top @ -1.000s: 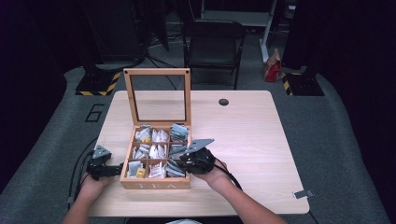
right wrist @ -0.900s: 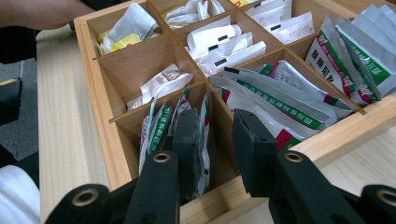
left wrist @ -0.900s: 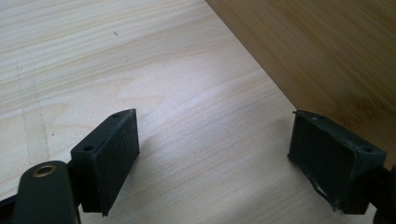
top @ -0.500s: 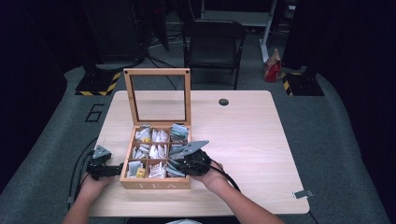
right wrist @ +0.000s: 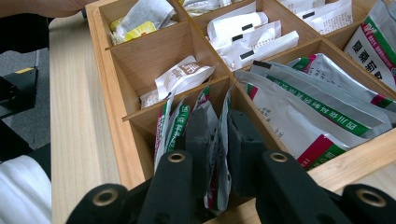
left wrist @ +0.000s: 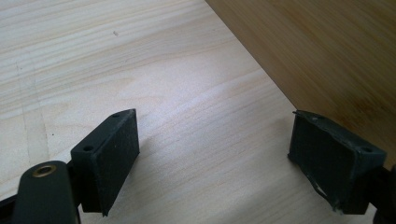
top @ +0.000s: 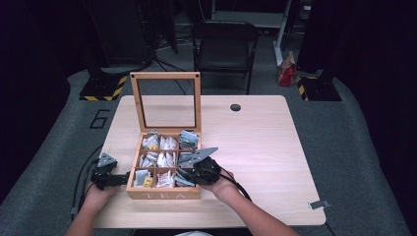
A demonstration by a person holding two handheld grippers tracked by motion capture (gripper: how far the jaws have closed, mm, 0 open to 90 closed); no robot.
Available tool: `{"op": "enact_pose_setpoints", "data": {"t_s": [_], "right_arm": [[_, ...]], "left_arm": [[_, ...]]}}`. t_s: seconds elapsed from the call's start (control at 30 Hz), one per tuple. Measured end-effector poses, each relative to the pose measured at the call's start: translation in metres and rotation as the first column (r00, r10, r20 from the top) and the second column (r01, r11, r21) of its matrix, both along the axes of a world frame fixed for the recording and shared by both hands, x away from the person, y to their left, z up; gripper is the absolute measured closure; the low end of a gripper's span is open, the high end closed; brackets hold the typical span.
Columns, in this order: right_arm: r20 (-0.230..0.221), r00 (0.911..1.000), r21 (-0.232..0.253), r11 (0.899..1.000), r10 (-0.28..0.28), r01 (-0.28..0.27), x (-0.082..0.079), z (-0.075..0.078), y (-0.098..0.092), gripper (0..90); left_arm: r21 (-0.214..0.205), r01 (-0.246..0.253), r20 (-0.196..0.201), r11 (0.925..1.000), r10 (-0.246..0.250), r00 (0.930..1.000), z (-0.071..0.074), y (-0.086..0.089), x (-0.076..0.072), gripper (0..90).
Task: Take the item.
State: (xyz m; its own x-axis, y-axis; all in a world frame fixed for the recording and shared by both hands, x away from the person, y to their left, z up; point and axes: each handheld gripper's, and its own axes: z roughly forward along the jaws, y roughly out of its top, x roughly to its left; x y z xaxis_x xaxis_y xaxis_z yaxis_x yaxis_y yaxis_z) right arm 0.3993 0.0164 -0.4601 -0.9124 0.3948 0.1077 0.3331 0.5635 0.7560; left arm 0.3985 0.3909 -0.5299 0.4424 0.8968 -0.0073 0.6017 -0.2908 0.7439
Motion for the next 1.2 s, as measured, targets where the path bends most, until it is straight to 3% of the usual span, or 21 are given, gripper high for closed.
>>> {"op": "enact_pose_setpoints", "data": {"t_s": [0.47,0.63,1.2], "right_arm": [[-0.009,0.9999,-0.003,1.000,-0.005,0.005,0.0027,-0.0003,-0.0016,82.8],[0.000,0.9999,-0.050,0.999,0.015,-0.015,0.0022,-0.0057,0.0028,82.8],[0.023,0.9994,-0.064,0.998,0.026,-0.024,0.0004,-0.0063,0.0051,89.9]], "left_arm": [[0.000,0.000,0.000,1.0000,0.000,1.0000,0.0000,0.0000,0.0000,15.7],[0.000,0.000,0.000,1.0000,0.000,1.0000,0.0000,0.0000,0.0000,15.7],[0.000,0.000,0.000,1.0000,0.000,1.0000,0.0000,0.0000,0.0000,15.7]]}}
